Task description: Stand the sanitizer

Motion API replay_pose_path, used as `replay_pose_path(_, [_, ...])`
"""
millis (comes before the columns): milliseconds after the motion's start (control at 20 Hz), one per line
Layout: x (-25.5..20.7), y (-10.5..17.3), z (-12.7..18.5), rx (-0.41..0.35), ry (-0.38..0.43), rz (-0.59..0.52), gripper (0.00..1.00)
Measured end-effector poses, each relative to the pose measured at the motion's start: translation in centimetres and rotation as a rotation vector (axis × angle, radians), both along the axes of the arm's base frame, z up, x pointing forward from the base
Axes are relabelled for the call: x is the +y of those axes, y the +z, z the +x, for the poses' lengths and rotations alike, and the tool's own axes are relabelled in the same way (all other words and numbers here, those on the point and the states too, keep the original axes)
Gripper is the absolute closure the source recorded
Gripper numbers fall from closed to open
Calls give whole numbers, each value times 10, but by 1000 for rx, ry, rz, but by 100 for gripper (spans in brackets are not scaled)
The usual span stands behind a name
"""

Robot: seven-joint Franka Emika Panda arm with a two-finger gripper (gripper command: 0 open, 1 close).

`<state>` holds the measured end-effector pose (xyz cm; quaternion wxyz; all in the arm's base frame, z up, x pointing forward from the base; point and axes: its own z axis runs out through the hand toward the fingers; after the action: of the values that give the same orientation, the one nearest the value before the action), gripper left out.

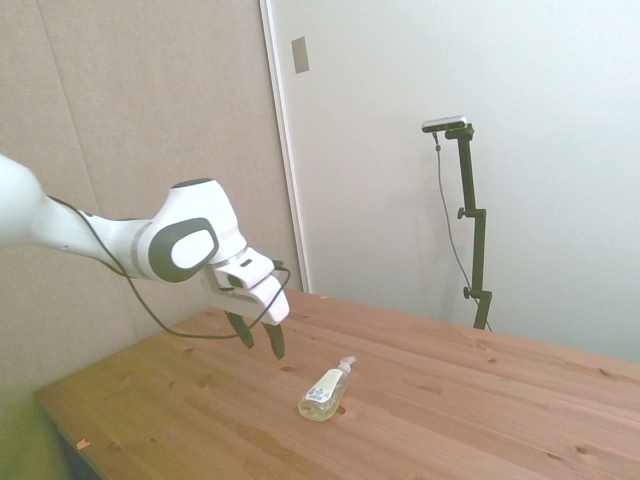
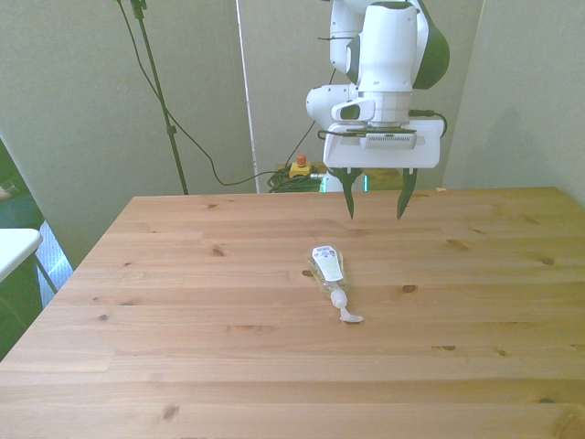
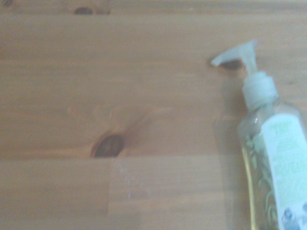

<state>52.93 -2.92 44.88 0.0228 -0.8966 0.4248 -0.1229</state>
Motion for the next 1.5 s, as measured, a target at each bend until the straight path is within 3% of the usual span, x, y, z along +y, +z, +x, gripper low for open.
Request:
replay_pose_path(450, [-35, -40, 91, 19, -72, -15, 0])
replay_pose_path(1150, [-65, -93, 141, 81, -128, -18, 0])
replay_pose_path(1200, [-66, -94, 142, 84, -132, -15, 100])
replay_pose_path(1500, [-72, -96, 141, 98, -138, 6, 100])
